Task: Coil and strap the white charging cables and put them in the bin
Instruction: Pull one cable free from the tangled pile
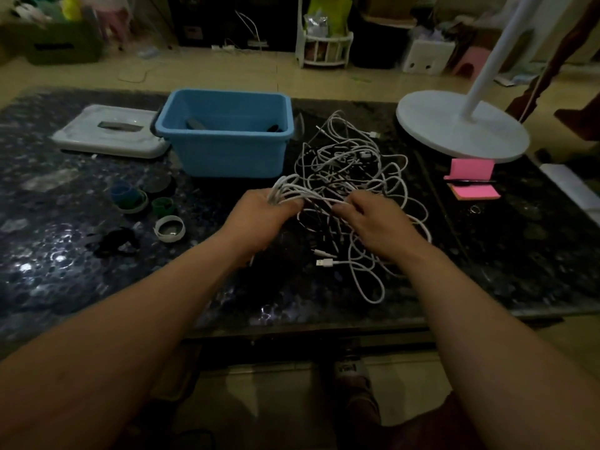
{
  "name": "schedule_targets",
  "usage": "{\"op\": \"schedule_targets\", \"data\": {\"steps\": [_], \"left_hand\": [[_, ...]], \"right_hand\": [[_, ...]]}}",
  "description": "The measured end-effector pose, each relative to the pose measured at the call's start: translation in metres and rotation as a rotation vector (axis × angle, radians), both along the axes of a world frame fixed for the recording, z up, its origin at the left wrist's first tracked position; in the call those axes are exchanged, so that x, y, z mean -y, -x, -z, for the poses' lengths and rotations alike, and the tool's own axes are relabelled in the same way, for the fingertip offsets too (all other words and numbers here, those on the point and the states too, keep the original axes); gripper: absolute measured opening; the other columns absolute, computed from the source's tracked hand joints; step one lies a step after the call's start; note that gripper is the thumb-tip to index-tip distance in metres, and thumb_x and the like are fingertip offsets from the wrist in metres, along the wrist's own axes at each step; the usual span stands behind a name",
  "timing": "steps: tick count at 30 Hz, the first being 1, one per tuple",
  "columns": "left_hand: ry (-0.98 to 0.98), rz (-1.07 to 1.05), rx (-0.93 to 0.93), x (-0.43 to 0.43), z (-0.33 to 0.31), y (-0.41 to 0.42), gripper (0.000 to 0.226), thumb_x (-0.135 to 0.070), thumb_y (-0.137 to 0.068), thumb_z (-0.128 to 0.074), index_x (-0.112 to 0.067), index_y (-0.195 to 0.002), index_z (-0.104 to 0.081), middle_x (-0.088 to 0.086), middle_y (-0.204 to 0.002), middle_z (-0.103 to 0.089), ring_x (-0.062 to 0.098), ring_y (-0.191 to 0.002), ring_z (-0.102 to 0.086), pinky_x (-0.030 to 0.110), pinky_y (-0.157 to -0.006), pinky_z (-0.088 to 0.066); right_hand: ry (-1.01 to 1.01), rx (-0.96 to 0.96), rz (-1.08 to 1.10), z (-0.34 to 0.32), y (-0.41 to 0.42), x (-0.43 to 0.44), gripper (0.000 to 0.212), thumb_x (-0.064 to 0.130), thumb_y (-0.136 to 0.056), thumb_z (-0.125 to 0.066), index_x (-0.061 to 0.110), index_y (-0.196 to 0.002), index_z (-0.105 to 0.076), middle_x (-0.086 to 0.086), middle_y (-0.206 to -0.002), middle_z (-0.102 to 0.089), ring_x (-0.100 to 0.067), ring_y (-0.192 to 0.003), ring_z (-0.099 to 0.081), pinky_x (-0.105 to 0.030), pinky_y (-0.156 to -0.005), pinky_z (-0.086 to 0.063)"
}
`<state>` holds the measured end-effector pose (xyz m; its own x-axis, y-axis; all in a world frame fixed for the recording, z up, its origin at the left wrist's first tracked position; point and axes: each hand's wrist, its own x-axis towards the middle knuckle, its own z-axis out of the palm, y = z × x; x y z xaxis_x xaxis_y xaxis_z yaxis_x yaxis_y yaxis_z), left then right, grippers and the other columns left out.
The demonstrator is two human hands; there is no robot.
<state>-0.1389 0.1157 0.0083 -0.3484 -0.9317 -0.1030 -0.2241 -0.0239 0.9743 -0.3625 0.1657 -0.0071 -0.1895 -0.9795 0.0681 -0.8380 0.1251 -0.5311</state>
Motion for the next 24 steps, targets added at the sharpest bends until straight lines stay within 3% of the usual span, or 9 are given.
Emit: {"op": "schedule_targets", "data": {"steps": [2, 6, 10, 12, 14, 16, 19, 22, 24], "left_hand": [[-0.017, -0.146, -0.038, 0.015, -0.001, -0.012, 0.020, -0.032, -0.096, -0.074, -0.019, -0.081, -0.073, -0.014, -0.050, -0.062, -0.003, -0.042, -0.053, 0.023, -0.051, -0.042], [-0.216, -0.364, -0.203, 0.035, 0.005, -0.027, 0.034, -0.040, -0.099, -0.068, -0.023, -0.072, -0.056, -0.007, -0.047, -0.039, 0.011, -0.037, -0.033, 0.021, -0.039, -0.025], [-0.343, -0.234, -0.197, 0.018, 0.021, -0.003, 0.054, -0.053, -0.103, -0.057, -0.025, -0.062, -0.036, -0.003, -0.049, -0.028, 0.015, -0.038, -0.027, 0.024, -0.041, -0.027], [-0.361, -0.183, -0.236, 0.006, 0.019, 0.011, 0.051, -0.052, -0.106, -0.053, -0.022, -0.066, -0.040, -0.001, -0.051, -0.030, 0.016, -0.040, -0.030, 0.026, -0.045, -0.032], [-0.410, -0.145, -0.357, -0.001, 0.015, 0.018, 0.046, -0.050, -0.106, -0.053, -0.021, -0.072, -0.045, -0.001, -0.054, -0.033, 0.016, -0.045, -0.033, 0.028, -0.050, -0.034], [-0.447, -0.103, -0.450, 0.000, 0.013, 0.018, 0.045, -0.059, -0.099, -0.060, -0.022, -0.076, -0.048, -0.001, -0.058, -0.034, 0.016, -0.049, -0.036, 0.029, -0.051, -0.037], [-0.426, -0.020, -0.504, 0.001, 0.012, 0.017, 0.053, -0.072, -0.074, -0.073, -0.025, -0.074, -0.050, -0.003, -0.060, -0.035, 0.013, -0.052, -0.039, 0.030, -0.054, -0.041], [-0.377, 0.006, -0.555, 0.000, 0.012, 0.017, 0.043, -0.058, -0.083, -0.072, -0.026, -0.065, -0.051, -0.005, -0.053, -0.042, 0.013, -0.052, -0.041, 0.028, -0.054, -0.038], [-0.366, -0.060, -0.571, 0.002, 0.013, 0.017, 0.039, -0.048, -0.095, -0.070, -0.024, -0.069, -0.052, -0.003, -0.054, -0.042, 0.014, -0.052, -0.042, 0.028, -0.053, -0.039]], "right_hand": [[0.025, -0.060, 0.040, 0.000, 0.014, -0.003, 0.040, 0.049, -0.104, -0.059, 0.018, -0.078, -0.053, 0.004, -0.073, -0.059, -0.018, -0.071, -0.057, -0.038, -0.062, -0.037], [0.056, -0.145, 0.125, 0.000, 0.023, -0.008, 0.044, 0.050, -0.108, -0.049, 0.017, -0.078, -0.051, 0.003, -0.074, -0.055, -0.034, -0.085, -0.063, -0.037, -0.072, -0.034], [0.121, -0.190, 0.032, -0.014, -0.016, -0.003, 0.042, 0.042, -0.113, -0.034, 0.014, -0.087, -0.052, 0.000, -0.078, -0.057, -0.034, -0.079, -0.061, -0.046, -0.083, -0.041], [0.165, -0.231, -0.070, -0.021, -0.035, -0.002, 0.030, 0.031, -0.114, -0.032, 0.014, -0.095, -0.049, -0.002, -0.082, -0.052, -0.033, -0.071, -0.056, -0.046, -0.070, -0.040], [0.166, -0.144, -0.084, -0.028, -0.049, 0.001, 0.028, 0.033, -0.113, -0.027, 0.020, -0.094, -0.042, 0.004, -0.077, -0.048, -0.031, -0.066, -0.053, -0.044, -0.060, -0.032], [0.144, -0.105, -0.065, -0.028, -0.056, 0.004, 0.031, 0.042, -0.111, -0.023, 0.025, -0.092, -0.041, 0.009, -0.074, -0.048, -0.028, -0.067, -0.053, -0.041, -0.061, -0.027], [0.030, -0.146, -0.091, -0.026, -0.060, 0.004, 0.034, 0.045, -0.111, -0.030, 0.026, -0.089, -0.047, 0.006, -0.078, -0.057, -0.025, -0.074, -0.052, -0.039, -0.067, -0.033], [-0.071, -0.243, -0.109, -0.025, -0.064, 0.002, 0.038, 0.048, -0.109, -0.035, 0.026, -0.090, -0.060, 0.005, -0.084, -0.063, -0.023, -0.080, -0.057, -0.037, -0.068, -0.038], [-0.122, -0.275, -0.120, -0.023, -0.065, 0.002, 0.038, 0.048, -0.106, -0.037, 0.026, -0.090, -0.064, 0.006, -0.083, -0.062, -0.023, -0.081, -0.059, -0.037, -0.068, -0.041]]}}
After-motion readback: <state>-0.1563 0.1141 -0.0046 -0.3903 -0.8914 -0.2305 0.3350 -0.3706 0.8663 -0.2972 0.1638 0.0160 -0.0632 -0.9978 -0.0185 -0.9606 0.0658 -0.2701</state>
